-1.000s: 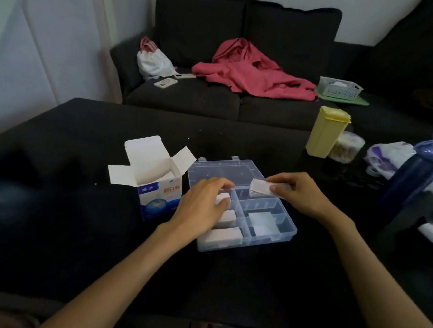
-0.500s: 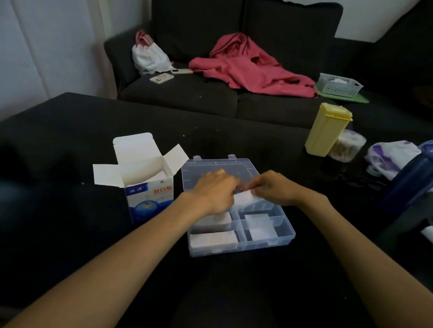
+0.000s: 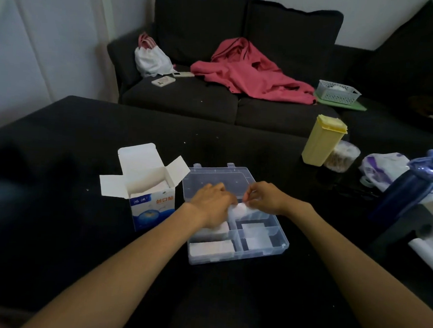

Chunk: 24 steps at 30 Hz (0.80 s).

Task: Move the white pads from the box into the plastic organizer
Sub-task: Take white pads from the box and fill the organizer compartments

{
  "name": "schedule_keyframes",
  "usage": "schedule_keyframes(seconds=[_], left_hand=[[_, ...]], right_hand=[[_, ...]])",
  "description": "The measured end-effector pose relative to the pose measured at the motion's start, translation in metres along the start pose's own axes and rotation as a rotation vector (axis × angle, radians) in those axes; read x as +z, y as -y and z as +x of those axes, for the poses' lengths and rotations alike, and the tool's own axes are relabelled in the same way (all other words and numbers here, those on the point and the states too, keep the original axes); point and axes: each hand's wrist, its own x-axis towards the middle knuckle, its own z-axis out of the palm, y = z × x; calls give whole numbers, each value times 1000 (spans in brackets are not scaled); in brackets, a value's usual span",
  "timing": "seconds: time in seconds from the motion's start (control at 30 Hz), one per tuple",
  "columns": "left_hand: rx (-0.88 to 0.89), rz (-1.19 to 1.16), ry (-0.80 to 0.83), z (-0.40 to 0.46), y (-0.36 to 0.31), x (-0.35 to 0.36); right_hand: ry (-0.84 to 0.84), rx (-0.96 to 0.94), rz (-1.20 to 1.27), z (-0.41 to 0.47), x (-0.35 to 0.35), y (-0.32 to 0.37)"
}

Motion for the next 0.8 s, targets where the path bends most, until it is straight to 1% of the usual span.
schedule_keyframes(seconds=[0.2, 0.33, 0.47, 0.6, 0.7, 0.8], left_hand=[[28, 61, 40, -2, -7, -15], [25, 54, 60, -2, -4, -19], [32, 89, 71, -2, 2, -19], [43, 76, 53, 0, 9, -13], [77, 125, 63, 0, 11, -11], [122, 181, 102, 3, 13, -8]], right_hand=[[58, 6, -68, 7, -7, 6], [117, -78, -134, 11, -9, 6], [61, -185, -184, 12, -6, 9], [-7, -240, -349, 8, 0, 16], [-4, -234, -467, 5, -8, 23], [-62, -149, -436, 1, -29, 23]])
